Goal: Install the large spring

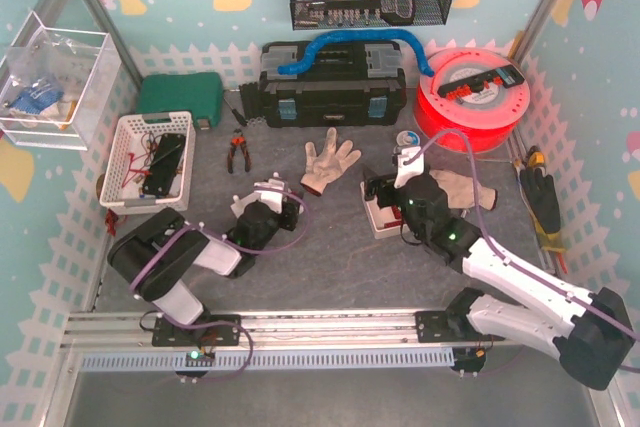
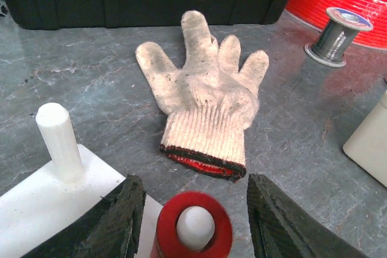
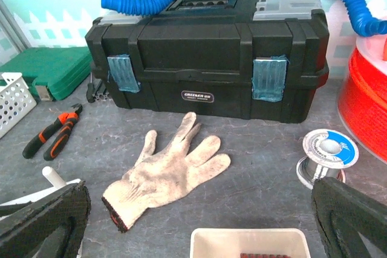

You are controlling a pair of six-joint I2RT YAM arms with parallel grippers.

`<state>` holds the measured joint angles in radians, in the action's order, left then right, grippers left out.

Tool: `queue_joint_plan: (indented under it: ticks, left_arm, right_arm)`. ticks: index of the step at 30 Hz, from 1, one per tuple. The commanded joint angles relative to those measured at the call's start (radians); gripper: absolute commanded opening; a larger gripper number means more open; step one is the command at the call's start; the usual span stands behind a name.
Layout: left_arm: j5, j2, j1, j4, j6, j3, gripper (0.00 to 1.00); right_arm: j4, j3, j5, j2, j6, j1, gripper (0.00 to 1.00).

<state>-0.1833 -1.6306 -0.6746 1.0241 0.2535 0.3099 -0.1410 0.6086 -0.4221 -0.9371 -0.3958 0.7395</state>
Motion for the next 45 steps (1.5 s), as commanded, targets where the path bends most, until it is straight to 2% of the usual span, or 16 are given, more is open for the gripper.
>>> queue_joint_plan:
  ticks: [1,4,7,13,14,15,16,21,24,28,31,34,37,41,45]
  left_arm:
    - [0.007,0.049,-0.003,-0.040,-0.016,0.022,0.50]
    - [0.011,0.109,-0.004,-0.110,-0.017,0.039,0.52]
    - [0.018,0.190,-0.003,-0.231,-0.008,0.084,0.56]
    - [0.075,0.348,-0.003,-0.452,-0.044,0.179,0.69]
    - [0.086,0.370,-0.003,-0.478,-0.052,0.189,0.80]
    - [0.093,0.392,-0.003,-0.501,-0.053,0.197,0.97]
    - [0.098,0.411,-0.005,-0.520,-0.044,0.199,0.99]
    - [0.073,0.465,-0.055,-0.497,-0.008,0.152,0.99]
    - [0.031,0.484,-0.092,-0.495,-0.018,0.127,0.99]
    - [-0.090,0.504,-0.147,-0.478,-0.044,0.088,0.99]
    - [-0.177,0.512,-0.149,-0.426,-0.030,0.052,0.99]
    - [-0.185,0.533,-0.149,-0.418,-0.022,0.042,0.99]
    - [-0.159,0.562,-0.149,-0.407,-0.021,0.028,0.99]
    - [-0.146,0.605,-0.149,-0.376,-0.044,-0.011,0.99]
    - [-0.159,0.644,-0.149,-0.371,-0.057,-0.030,0.99]
  right_arm:
    - [-0.022,-0.007,0.028,-0.024,0.008,-0.010,0.99]
    - [-0.009,-0.003,0.055,-0.046,-0.002,-0.019,0.99]
    - [0.081,0.031,0.084,-0.092,-0.043,-0.047,0.99]
    - [0.193,0.078,0.250,-0.199,-0.114,-0.157,0.97]
    - [0.201,0.080,0.278,-0.209,-0.104,-0.173,0.96]
    - [0.213,0.080,0.297,-0.217,-0.081,-0.190,0.95]
    - [0.227,0.081,0.294,-0.223,-0.062,-0.201,0.93]
    - [0.287,0.115,0.232,-0.261,0.036,-0.223,0.83]
    - [0.346,0.172,0.197,-0.300,0.155,-0.224,0.68]
    - [0.379,0.187,0.183,-0.307,0.374,-0.223,0.66]
    - [0.383,0.183,0.168,-0.284,0.551,-0.224,0.60]
    - [0.396,0.189,0.189,-0.264,0.673,-0.229,0.53]
    - [0.426,0.199,0.258,-0.270,0.758,-0.230,0.51]
    - [0.476,0.206,0.279,-0.320,0.808,-0.241,0.50]
    - [0.536,0.310,0.240,-0.431,0.669,-0.243,0.52]
